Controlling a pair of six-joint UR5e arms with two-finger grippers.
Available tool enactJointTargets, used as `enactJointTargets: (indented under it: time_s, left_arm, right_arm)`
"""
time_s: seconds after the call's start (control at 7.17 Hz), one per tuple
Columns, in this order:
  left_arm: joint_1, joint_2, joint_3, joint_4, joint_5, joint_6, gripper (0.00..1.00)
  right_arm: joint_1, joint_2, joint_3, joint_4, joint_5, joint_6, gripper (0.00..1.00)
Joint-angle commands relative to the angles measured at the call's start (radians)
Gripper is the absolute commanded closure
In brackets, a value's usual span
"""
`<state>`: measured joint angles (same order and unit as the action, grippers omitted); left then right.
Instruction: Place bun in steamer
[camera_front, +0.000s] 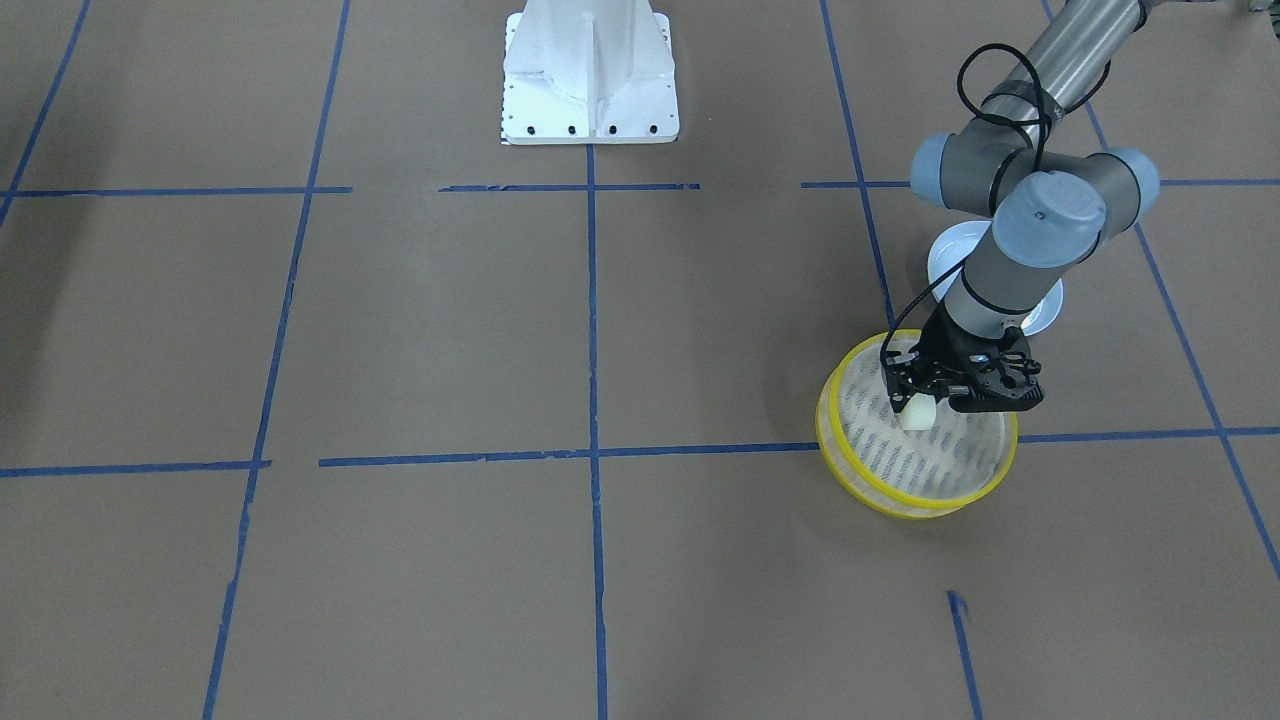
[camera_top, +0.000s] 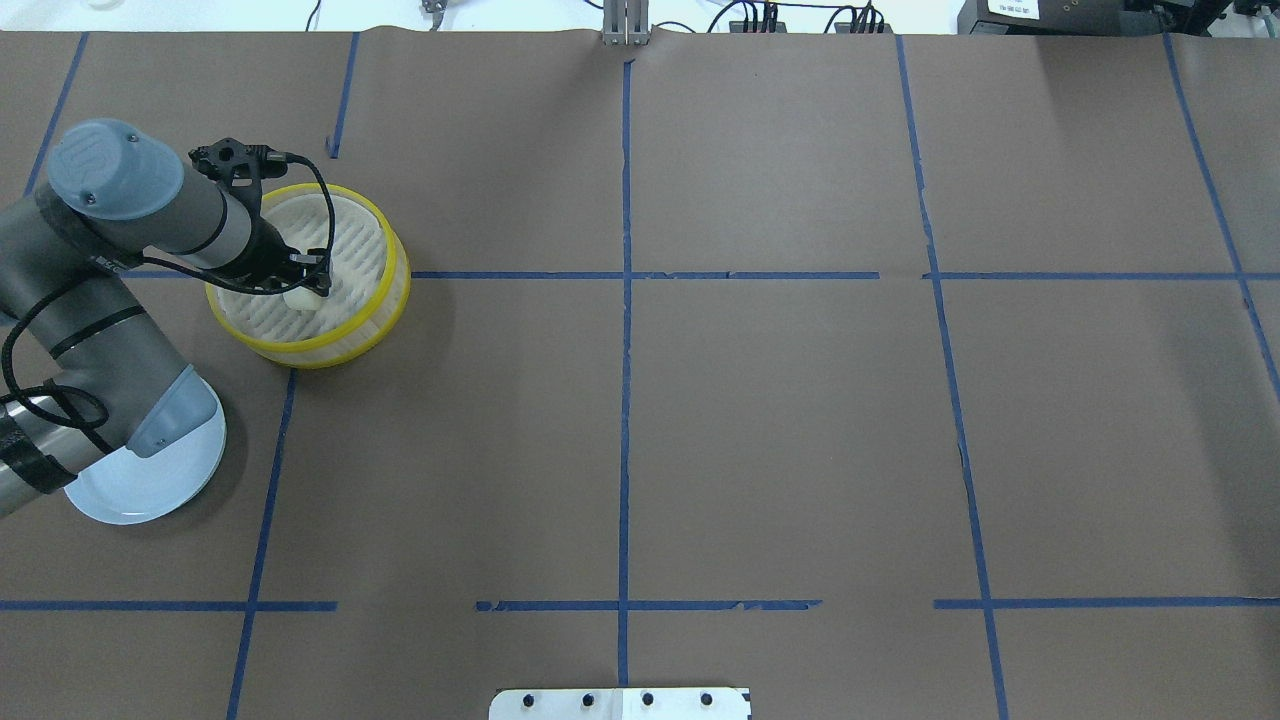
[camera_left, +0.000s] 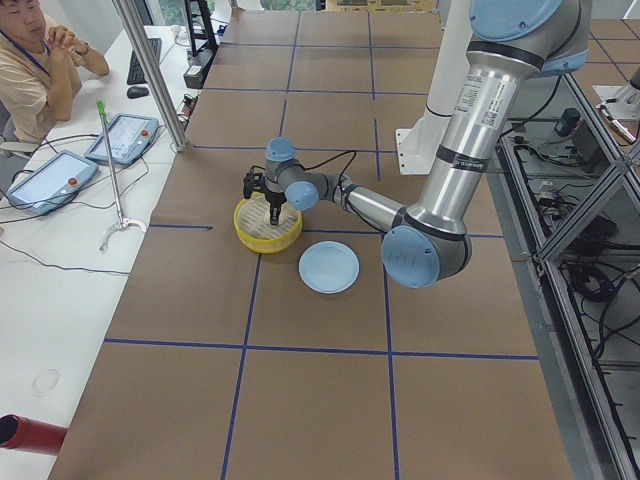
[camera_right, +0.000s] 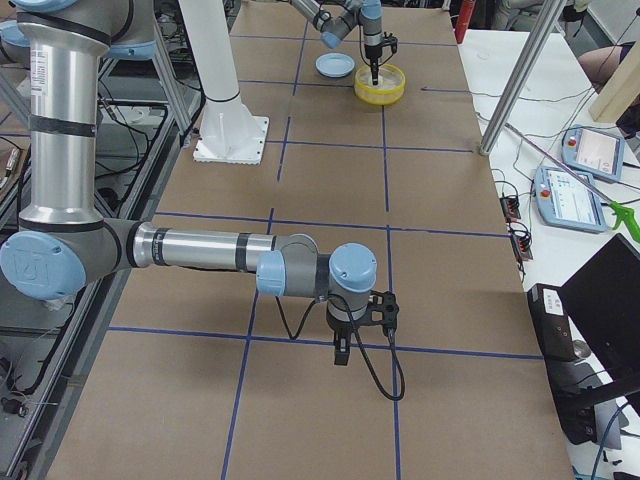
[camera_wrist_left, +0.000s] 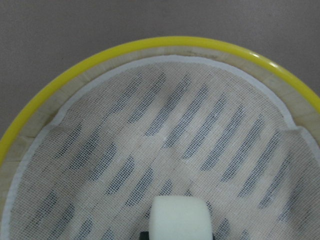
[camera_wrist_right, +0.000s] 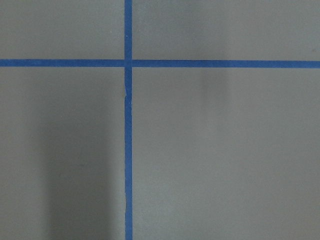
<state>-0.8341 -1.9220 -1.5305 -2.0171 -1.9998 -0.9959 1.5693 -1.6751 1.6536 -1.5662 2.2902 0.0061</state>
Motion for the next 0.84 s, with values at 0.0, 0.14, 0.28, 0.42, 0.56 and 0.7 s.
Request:
enactJointTargets:
  time_s: [0.0, 0.14, 0.28, 0.42, 0.56, 0.7]
  left_arm:
    - [0.000, 0.000, -0.007, -0.002, 0.003, 0.008, 0.01]
    - [-0.023, 0.000, -0.014, 0.000, 0.000, 0.011, 0.01]
    - [-0.058, 0.001, -0.032, 0.004, -0.004, 0.014, 0.01]
    - [-0.135, 0.014, -0.075, 0.044, -0.032, 0.073, 0.01]
    - [-0.219, 0.049, -0.136, 0.155, -0.063, 0.258, 0.01]
    - [-0.331, 0.084, -0.152, 0.211, -0.095, 0.417, 0.01]
  right_arm:
    - [0.000, 0.000, 0.000, 0.000, 0.000, 0.000, 0.00]
    - [0.000, 0.000, 0.000, 0.000, 0.000, 0.000, 0.00]
    - [0.000, 0.000, 0.000, 0.000, 0.000, 0.000, 0.00]
    - [0.000, 0.000, 0.000, 0.000, 0.000, 0.000, 0.00]
    - [0.000, 0.000, 0.000, 0.000, 0.000, 0.000, 0.00]
    - [0.000, 0.000, 0.000, 0.000, 0.000, 0.000, 0.00]
